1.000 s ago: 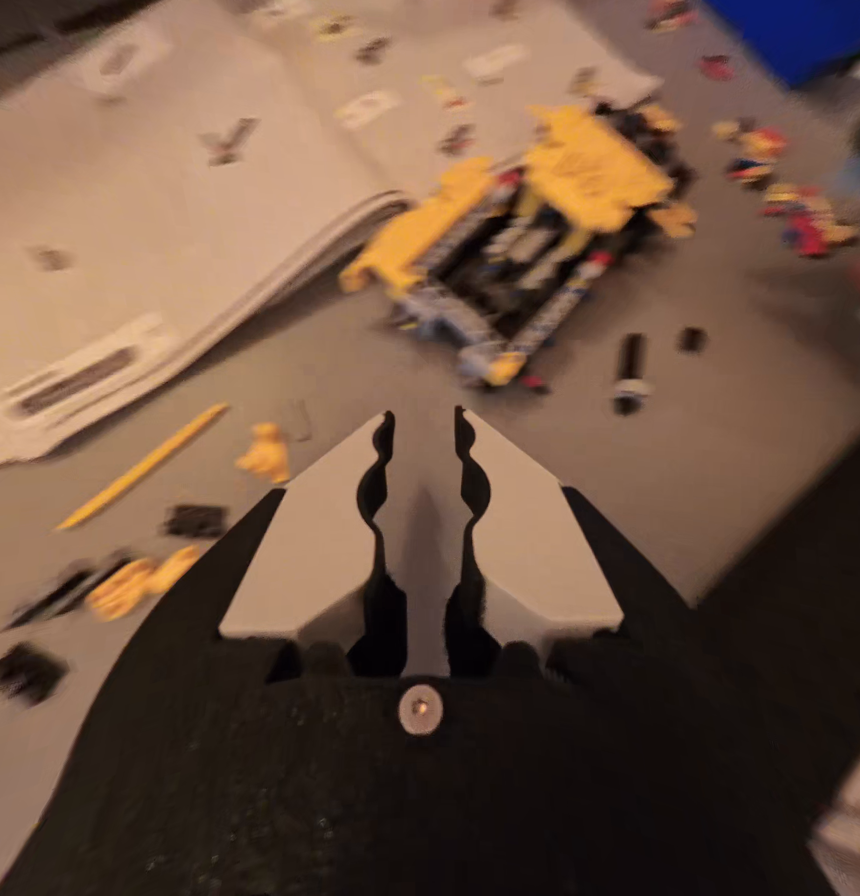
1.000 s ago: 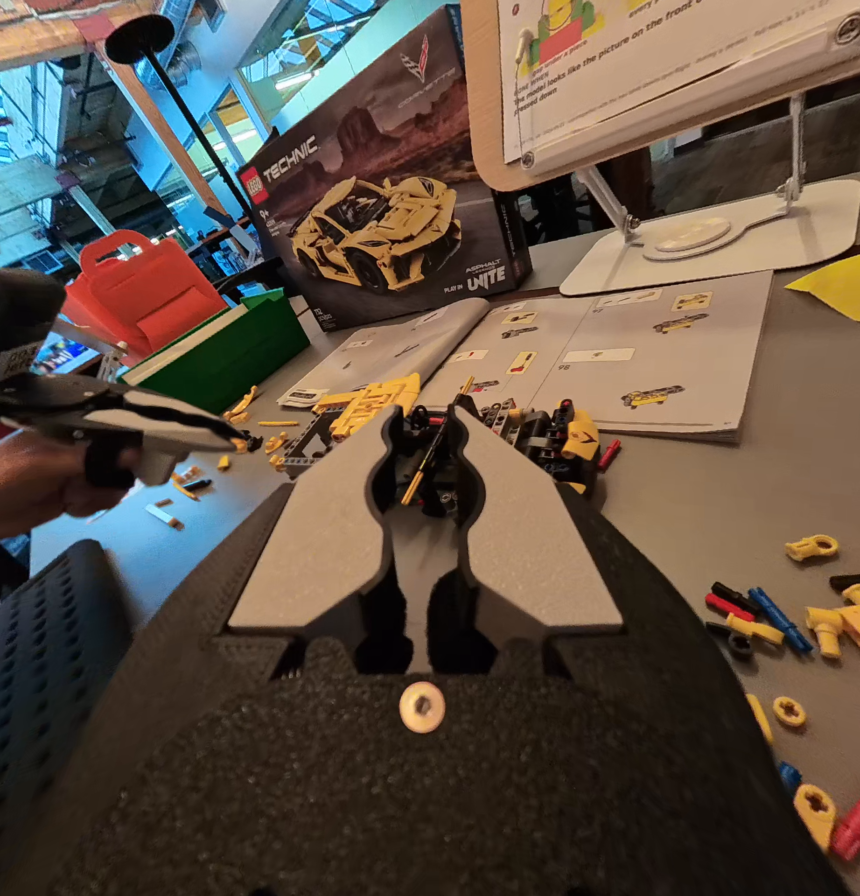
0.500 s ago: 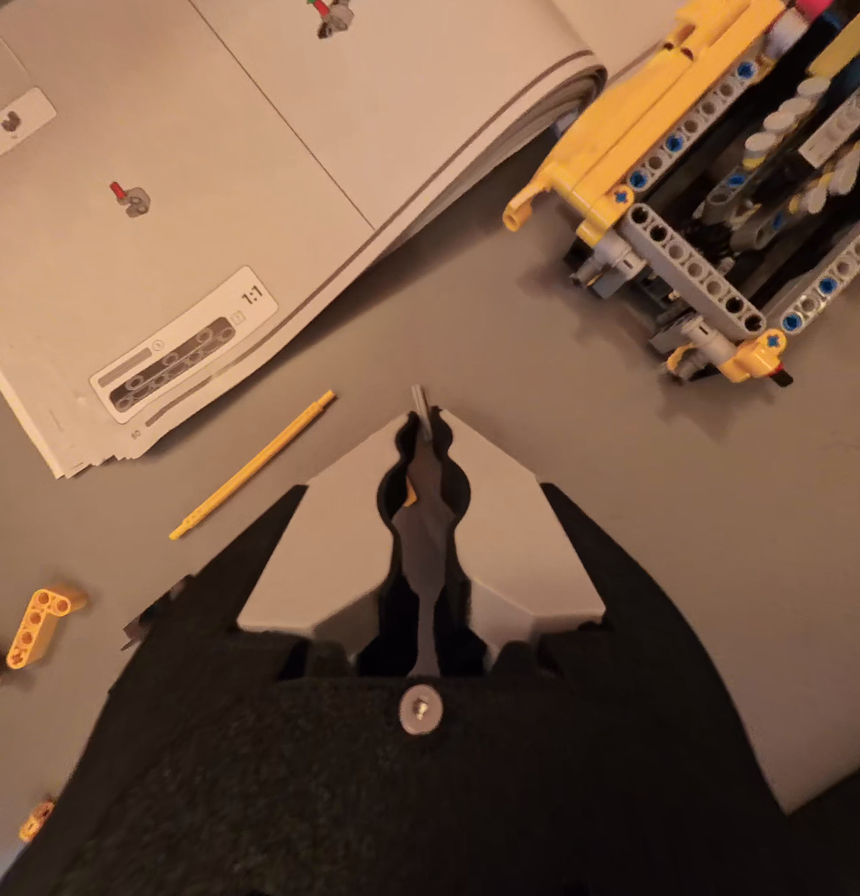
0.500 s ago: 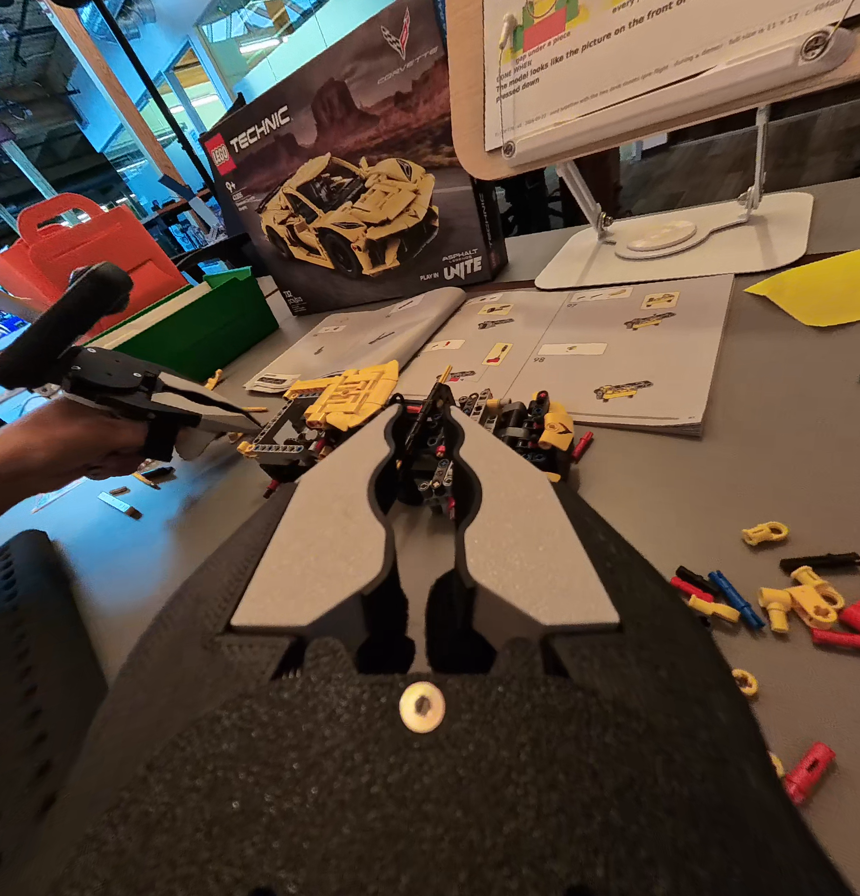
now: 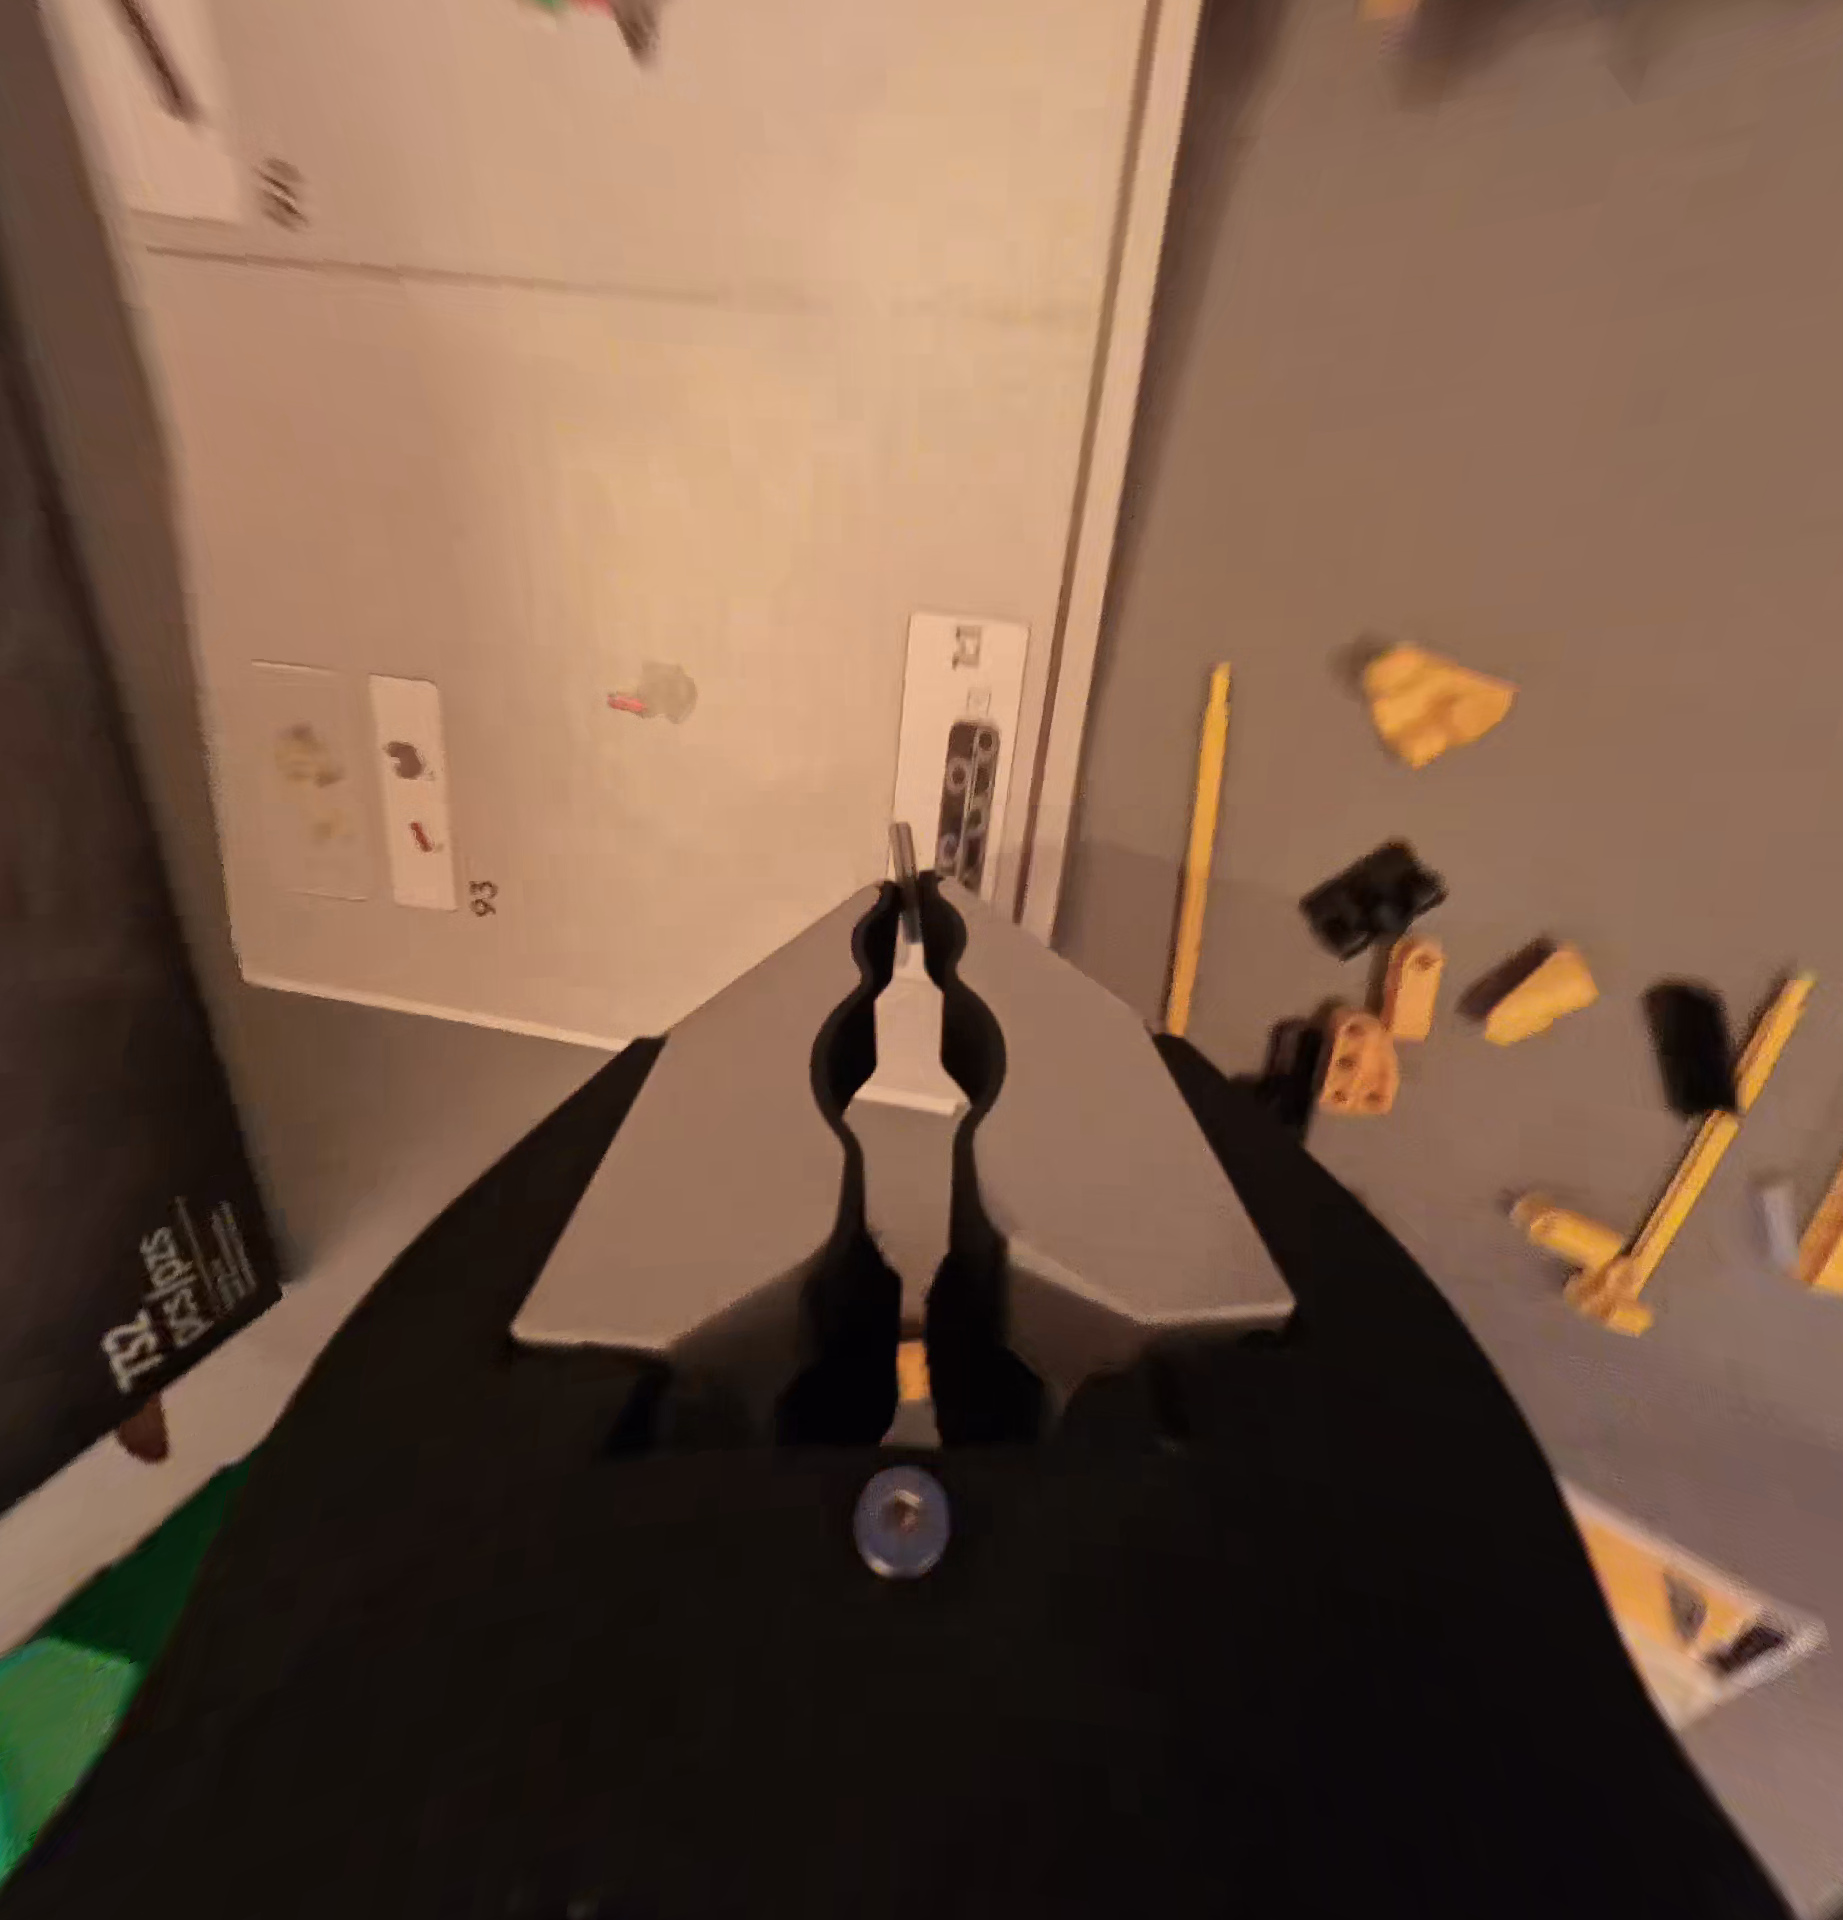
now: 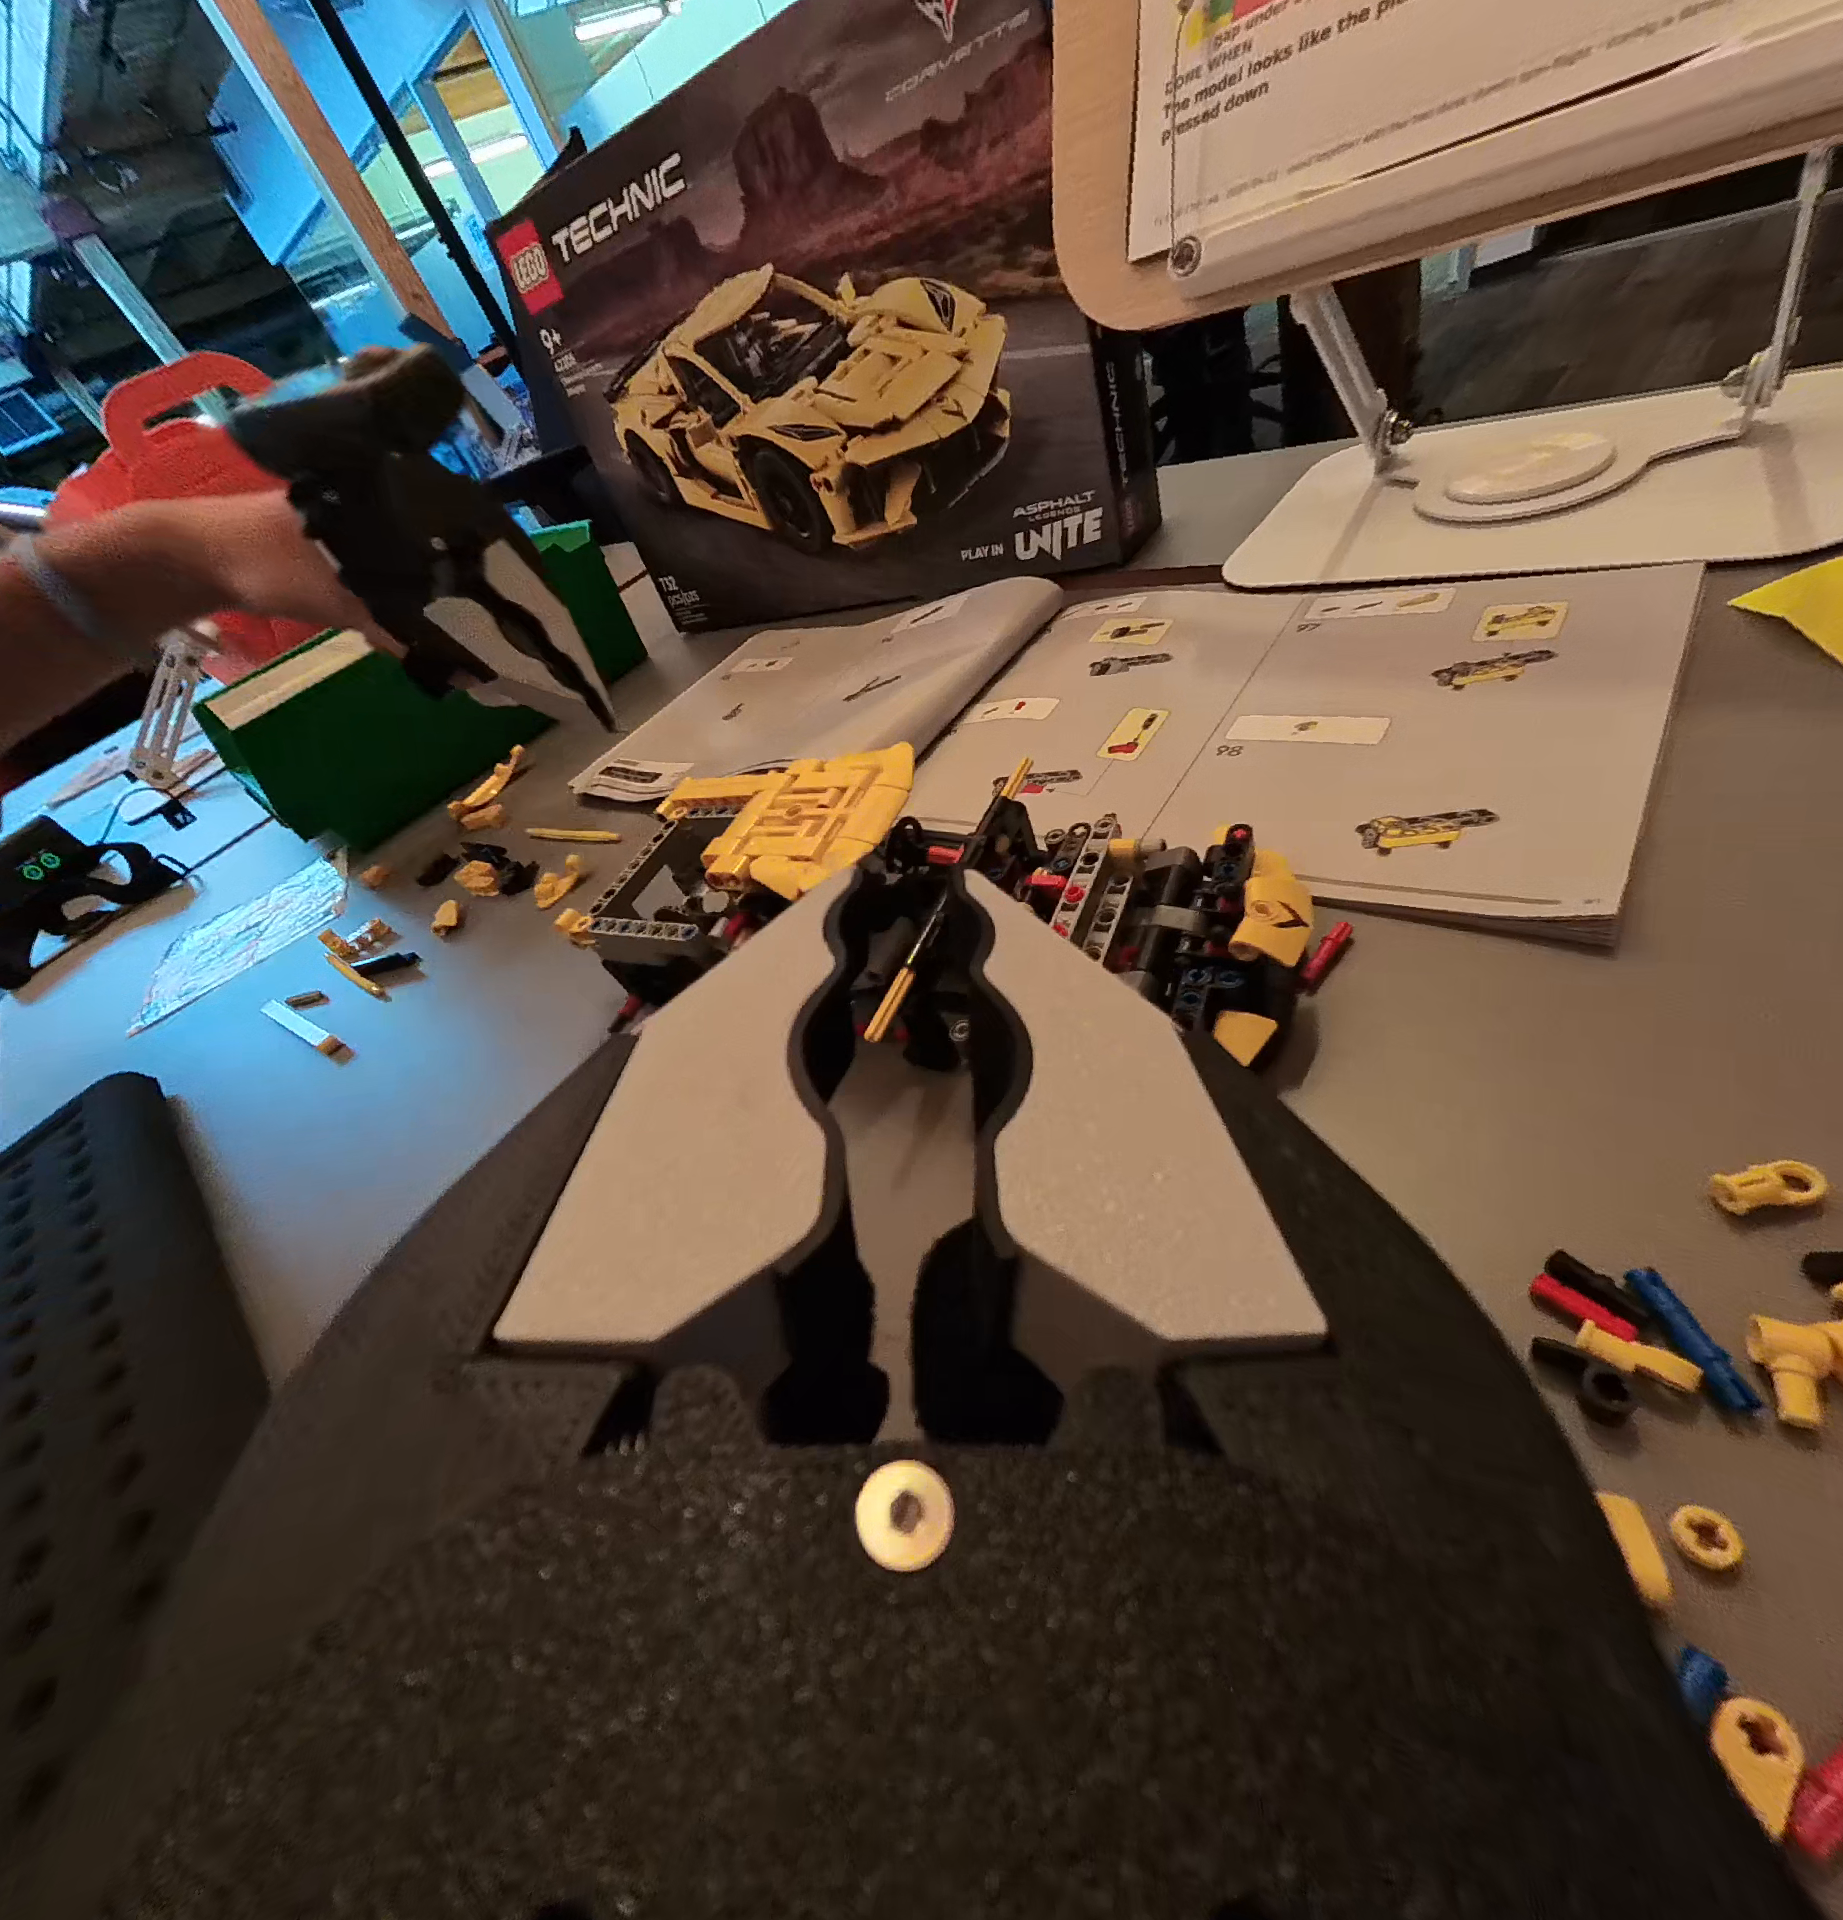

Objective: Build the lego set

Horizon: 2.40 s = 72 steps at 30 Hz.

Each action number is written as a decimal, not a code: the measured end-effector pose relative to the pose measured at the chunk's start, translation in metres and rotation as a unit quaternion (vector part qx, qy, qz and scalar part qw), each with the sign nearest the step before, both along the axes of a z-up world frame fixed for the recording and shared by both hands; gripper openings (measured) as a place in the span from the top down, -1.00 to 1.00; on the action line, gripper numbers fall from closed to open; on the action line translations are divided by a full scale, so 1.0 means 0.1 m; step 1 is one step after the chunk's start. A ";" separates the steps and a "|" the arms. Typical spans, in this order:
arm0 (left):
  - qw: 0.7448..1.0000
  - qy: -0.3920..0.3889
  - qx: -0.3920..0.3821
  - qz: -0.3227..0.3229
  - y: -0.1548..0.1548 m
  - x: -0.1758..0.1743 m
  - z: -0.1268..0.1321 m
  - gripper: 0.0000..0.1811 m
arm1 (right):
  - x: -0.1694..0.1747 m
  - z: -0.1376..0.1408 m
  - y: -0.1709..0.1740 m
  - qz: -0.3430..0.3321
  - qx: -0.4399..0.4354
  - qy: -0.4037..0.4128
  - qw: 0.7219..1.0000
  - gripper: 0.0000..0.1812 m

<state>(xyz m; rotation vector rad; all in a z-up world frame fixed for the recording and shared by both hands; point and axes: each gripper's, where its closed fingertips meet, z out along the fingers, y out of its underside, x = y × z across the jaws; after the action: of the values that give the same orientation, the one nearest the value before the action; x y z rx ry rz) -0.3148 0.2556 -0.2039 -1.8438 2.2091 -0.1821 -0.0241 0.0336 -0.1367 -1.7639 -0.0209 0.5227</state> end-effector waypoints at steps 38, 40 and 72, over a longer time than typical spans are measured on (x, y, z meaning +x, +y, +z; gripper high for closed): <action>0.978 0.163 -0.074 -0.107 0.10 -0.19 -0.30 0.96 | 0.01 -0.01 -0.03 0.000 -0.002 0.000 1.000 0.87; 0.977 0.170 -0.067 -0.114 0.10 -0.19 -0.30 0.96 | 0.00 -0.01 -0.03 0.000 -0.002 0.000 1.000 0.87; 0.971 0.195 -0.081 -0.112 0.04 -0.19 -0.30 0.97 | 0.00 -0.03 -0.02 0.002 -0.006 -0.001 1.000 0.87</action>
<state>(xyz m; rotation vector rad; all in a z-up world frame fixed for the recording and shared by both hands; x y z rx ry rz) -0.3338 0.2595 -0.2335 -1.8340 2.7487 -0.0428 -0.0241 0.0320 -0.1393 -1.7762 -0.0239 0.5251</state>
